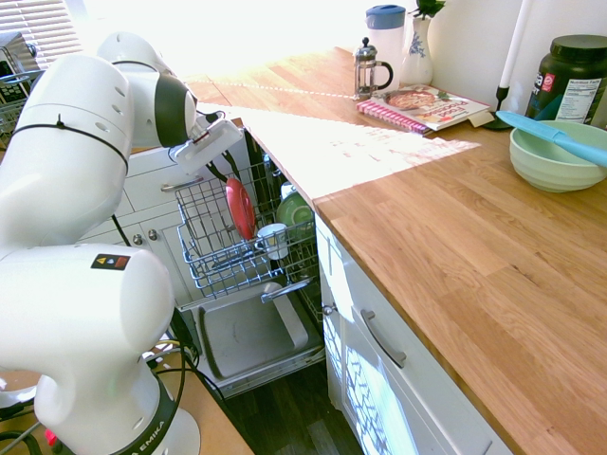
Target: Put the plate in the dishwasher
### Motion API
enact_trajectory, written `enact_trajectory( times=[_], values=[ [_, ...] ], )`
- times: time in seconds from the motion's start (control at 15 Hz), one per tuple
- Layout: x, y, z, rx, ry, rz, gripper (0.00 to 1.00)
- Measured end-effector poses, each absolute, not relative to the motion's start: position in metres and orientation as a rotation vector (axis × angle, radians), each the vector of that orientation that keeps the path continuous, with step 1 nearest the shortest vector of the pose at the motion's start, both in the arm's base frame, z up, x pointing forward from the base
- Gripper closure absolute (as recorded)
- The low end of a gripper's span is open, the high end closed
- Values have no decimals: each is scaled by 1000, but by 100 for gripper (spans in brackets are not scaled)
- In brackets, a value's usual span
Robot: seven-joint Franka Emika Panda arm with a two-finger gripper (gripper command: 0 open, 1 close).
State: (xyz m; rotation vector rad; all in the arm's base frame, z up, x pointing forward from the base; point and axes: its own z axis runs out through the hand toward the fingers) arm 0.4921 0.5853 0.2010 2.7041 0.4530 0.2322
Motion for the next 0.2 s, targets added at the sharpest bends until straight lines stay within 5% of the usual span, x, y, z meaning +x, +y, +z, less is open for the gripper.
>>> enact_trajectory(
  times=[0.2],
  values=[
    [518, 564, 277, 2896, 428, 152, 0]
  ],
)
